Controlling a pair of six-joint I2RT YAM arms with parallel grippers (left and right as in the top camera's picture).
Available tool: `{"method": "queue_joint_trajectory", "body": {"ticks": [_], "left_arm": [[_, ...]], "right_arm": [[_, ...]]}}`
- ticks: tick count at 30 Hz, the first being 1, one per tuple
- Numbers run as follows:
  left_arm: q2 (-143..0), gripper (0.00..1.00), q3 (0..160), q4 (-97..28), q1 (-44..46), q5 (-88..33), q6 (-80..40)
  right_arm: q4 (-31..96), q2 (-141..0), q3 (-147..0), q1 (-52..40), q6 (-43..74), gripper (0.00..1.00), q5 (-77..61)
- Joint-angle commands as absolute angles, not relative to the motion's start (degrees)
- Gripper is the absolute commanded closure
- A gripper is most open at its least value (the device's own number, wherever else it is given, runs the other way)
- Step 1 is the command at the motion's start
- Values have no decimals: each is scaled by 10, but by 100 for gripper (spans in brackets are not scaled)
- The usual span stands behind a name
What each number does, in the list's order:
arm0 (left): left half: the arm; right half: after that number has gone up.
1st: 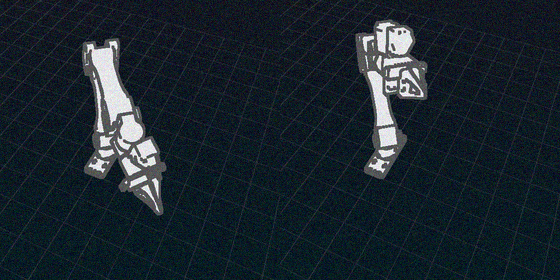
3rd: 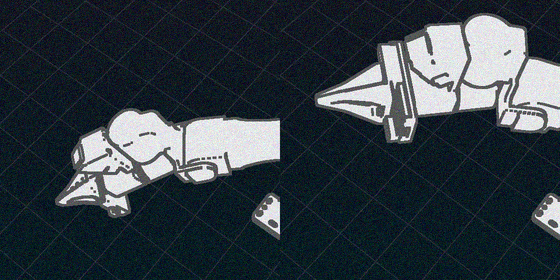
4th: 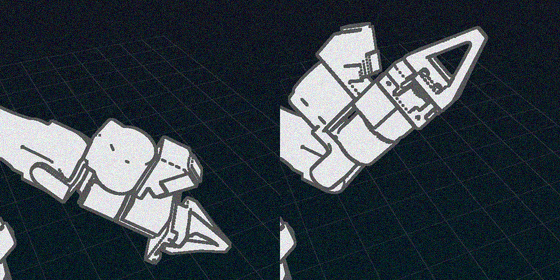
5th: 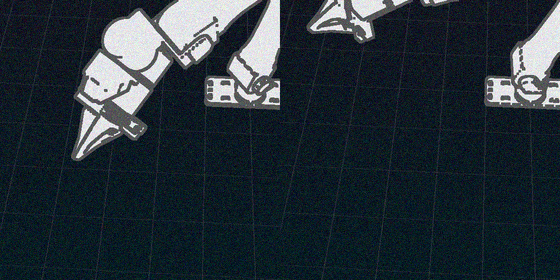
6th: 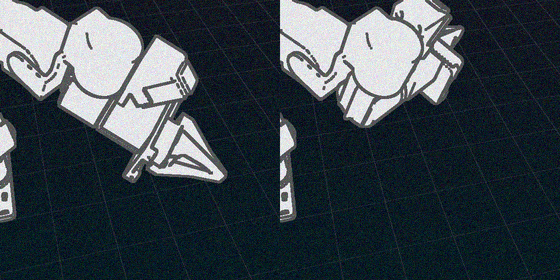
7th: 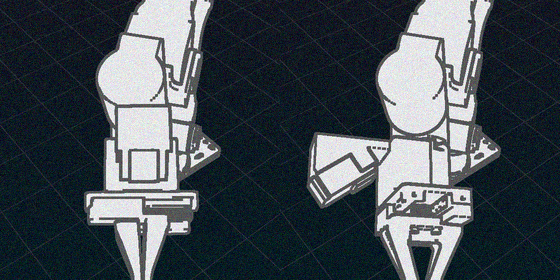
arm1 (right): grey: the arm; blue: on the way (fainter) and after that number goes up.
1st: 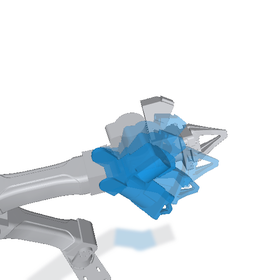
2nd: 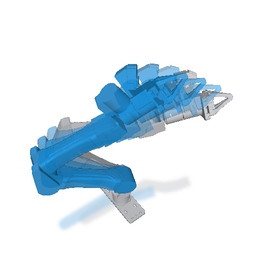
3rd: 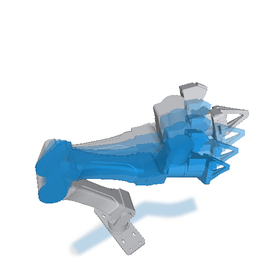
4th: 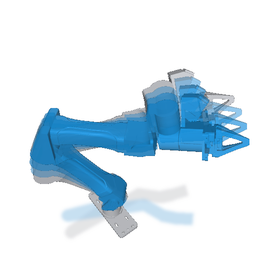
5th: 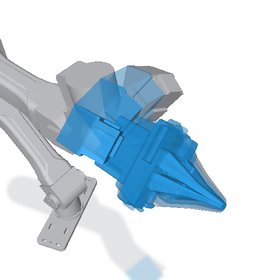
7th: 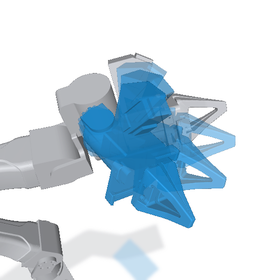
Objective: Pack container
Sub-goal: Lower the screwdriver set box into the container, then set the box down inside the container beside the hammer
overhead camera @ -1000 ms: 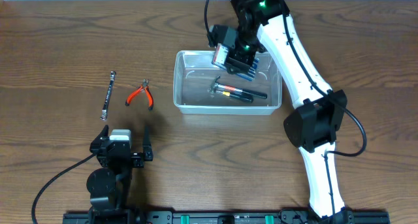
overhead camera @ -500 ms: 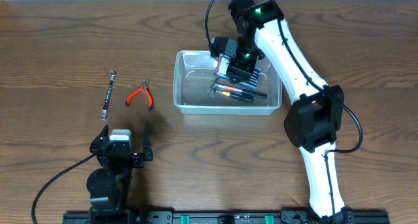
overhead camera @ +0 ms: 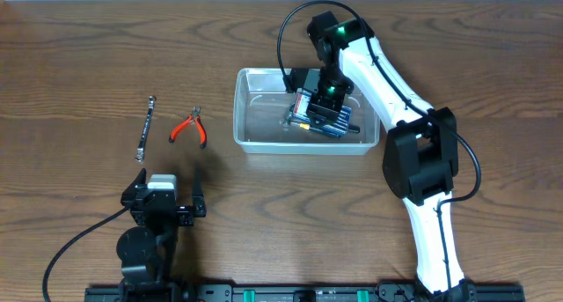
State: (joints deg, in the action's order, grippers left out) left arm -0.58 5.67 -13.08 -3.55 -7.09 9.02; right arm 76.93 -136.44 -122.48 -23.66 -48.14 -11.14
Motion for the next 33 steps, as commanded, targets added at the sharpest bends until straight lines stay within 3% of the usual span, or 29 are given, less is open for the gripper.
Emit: {"method": "queue_joint_trajectory", "body": {"ticks": [1, 16, 21, 26, 33], "left_arm": [[-2, 2, 42, -136, -38, -67, 89], [-2, 2, 42, -136, -38, -67, 89], [-2, 2, 42, -136, -38, -67, 89], [-2, 2, 42, -136, -38, -67, 89], [-2, 2, 42, -136, -38, -67, 89]], "right_arm": [[759, -1361, -1214, -236, -483, 99, -123], [721, -1361, -1174, -235, -472, 98, -123], [720, -1361, -1174, -235, -472, 88, -123], [719, -1361, -1174, -236, -469, 69, -123], [714, -1361, -1175, -236, -456, 67, -123]]}}
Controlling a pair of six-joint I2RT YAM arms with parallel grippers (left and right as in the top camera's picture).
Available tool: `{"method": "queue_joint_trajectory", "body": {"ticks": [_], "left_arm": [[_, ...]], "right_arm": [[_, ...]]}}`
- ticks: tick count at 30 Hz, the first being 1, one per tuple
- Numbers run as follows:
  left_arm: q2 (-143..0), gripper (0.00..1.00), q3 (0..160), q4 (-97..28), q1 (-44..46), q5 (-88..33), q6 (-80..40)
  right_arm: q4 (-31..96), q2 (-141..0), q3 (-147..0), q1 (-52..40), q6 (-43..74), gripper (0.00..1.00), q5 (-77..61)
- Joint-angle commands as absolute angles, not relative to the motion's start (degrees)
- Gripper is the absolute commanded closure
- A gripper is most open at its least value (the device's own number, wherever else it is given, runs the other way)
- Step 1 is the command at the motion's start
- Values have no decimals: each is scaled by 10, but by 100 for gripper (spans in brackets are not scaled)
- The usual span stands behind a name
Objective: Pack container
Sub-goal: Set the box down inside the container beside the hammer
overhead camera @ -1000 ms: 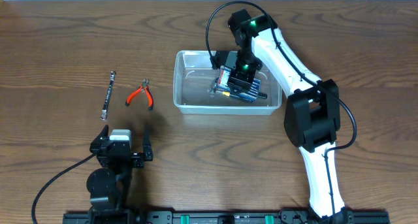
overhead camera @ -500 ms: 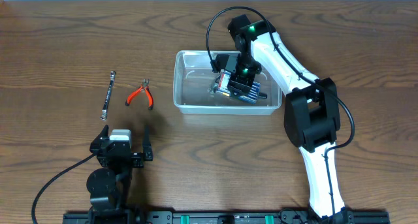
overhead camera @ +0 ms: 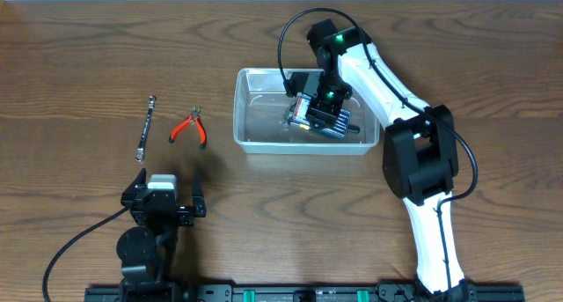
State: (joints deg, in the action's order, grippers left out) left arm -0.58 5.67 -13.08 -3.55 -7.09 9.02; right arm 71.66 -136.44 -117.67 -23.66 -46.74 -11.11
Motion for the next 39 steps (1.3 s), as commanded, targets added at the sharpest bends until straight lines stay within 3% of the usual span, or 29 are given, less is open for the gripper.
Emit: {"method": "queue_joint_trajectory", "body": {"ticks": [1, 6, 11, 22, 26, 39], "left_arm": [[-2, 2, 42, -136, -38, -67, 89], [-2, 2, 42, -136, -38, -67, 89], [-2, 2, 42, -136, -38, -67, 89], [-2, 2, 42, -136, -38, -67, 89], [-2, 2, 42, -136, -38, -67, 89], [-2, 2, 42, -136, -38, -67, 89]], "right_arm": [[713, -1361, -1176, -236, -450, 66, -123], [715, -1361, -1183, -236, -441, 60, -123], [715, -1361, -1184, -237, -441, 38, -123], [715, -1361, -1184, -237, -441, 24, -123], [715, -1361, -1184, -237, -442, 7, -123], [725, -1349, -1214, -237, -408, 1, -144]]}}
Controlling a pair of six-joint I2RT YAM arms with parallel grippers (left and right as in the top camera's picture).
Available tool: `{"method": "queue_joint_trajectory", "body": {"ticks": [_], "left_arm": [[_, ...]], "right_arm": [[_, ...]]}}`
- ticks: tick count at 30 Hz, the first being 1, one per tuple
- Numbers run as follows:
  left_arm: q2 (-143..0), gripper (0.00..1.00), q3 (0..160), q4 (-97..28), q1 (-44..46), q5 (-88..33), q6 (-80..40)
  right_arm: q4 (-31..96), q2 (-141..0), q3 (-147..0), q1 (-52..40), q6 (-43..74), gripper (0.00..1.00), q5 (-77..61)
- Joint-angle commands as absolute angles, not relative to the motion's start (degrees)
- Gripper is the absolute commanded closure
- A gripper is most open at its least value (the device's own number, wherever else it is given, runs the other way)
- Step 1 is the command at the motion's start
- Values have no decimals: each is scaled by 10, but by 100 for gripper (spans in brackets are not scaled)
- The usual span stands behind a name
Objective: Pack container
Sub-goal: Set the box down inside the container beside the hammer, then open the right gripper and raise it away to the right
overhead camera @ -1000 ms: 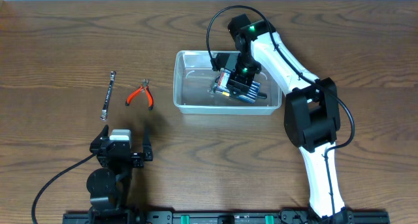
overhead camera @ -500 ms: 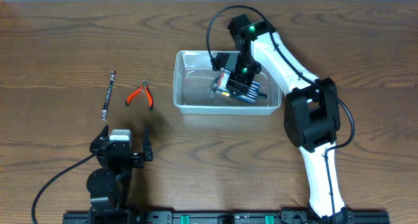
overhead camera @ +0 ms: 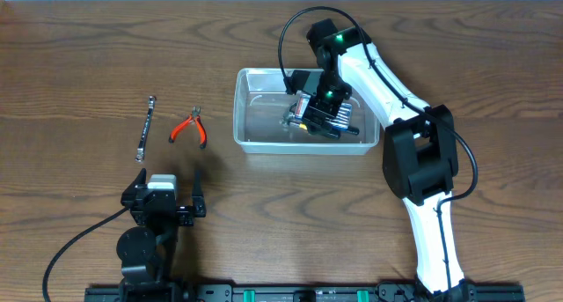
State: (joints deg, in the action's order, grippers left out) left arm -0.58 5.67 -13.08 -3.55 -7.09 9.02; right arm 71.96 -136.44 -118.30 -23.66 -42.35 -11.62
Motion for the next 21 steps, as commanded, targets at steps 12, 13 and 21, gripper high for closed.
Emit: {"method": "queue_joint_trajectory", "body": {"ticks": [12, 13, 21], "left_arm": [[-2, 2, 42, -136, -38, -67, 89], [-2, 2, 42, -136, -38, -67, 89], [-2, 2, 42, -136, -38, -67, 89]], "right_arm": [[794, -1270, -1409, -228, -346, 1, -146], [792, -1261, -1425, -223, -320, 1, -125], [771, -1191, -1508, -146, -81, 1, 147]]}}
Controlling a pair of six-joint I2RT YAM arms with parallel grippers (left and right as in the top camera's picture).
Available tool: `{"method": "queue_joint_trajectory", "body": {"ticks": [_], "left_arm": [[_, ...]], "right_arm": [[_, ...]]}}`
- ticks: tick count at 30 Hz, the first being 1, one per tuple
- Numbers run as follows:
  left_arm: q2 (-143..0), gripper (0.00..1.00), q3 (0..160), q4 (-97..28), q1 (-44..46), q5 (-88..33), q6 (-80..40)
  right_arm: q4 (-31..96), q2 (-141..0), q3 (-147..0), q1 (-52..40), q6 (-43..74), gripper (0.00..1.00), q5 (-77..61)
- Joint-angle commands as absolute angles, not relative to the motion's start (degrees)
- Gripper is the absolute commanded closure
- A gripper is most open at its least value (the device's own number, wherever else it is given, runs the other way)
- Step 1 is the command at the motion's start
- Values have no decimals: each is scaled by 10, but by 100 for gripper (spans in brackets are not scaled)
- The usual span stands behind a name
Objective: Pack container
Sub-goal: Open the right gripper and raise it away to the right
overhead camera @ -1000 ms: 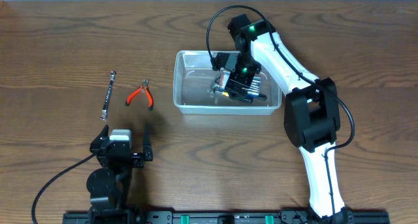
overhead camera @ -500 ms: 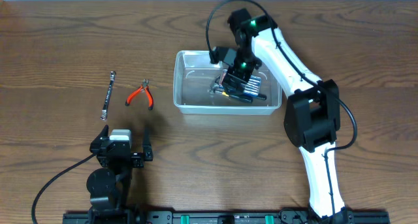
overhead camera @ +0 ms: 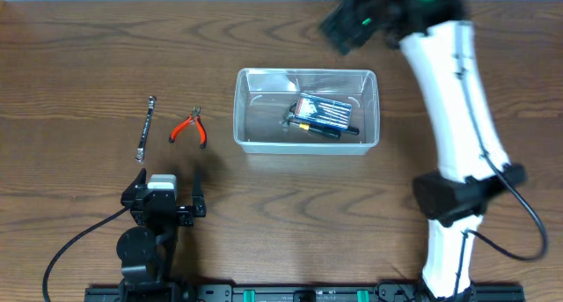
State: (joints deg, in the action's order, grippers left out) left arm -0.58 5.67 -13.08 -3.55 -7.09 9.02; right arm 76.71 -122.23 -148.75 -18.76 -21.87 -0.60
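Observation:
A clear plastic container (overhead camera: 255,143) stands at mid-table. A black bit-set case (overhead camera: 327,114) lies flat inside its right half. Left of the container lie red-handled pliers (overhead camera: 189,128) and a thin metal rod tool (overhead camera: 146,128) on the wood. My right gripper (overhead camera: 350,22) is raised at the far edge, up and to the right of the container; it is blurred and I cannot tell how its jaws stand. The left gripper (overhead camera: 167,186) rests open near the front left, with nothing in it, below the pliers.
The right arm's white links (overhead camera: 457,99) run down the right side of the table from the far edge to its base at the front. A black cable (overhead camera: 79,249) trails from the left arm's base.
The right gripper was down inside the container on the black case; now it is high at the far edge and the case lies alone in the container. The left arm has not moved.
The right gripper stood in the container over the black case at all three earlier moments, the case shifting slightly leftward and settling. Now the gripper is away from the container and the case stays inside. Pliers, rod and left arm kept their places.

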Motion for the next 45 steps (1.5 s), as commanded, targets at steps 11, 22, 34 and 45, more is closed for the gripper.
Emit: {"method": "queue_joint_trajectory", "body": {"ticks": [11, 22, 34, 45], "left_arm": [[-2, 2, 42, -136, -38, -67, 89], [-2, 2, 42, -136, -38, -67, 89], [-2, 2, 42, -135, -38, -67, 89], [-2, 2, 46, -128, -38, -67, 59]], "right_arm": [[845, -1161, -1484, 79, 47, 1, 79], [774, -1181, -1347, 163, 94, 1, 62], [694, -1181, -1168, 168, 109, 1, 62], [689, -1181, -1097, 168, 109, 1, 62]]}}
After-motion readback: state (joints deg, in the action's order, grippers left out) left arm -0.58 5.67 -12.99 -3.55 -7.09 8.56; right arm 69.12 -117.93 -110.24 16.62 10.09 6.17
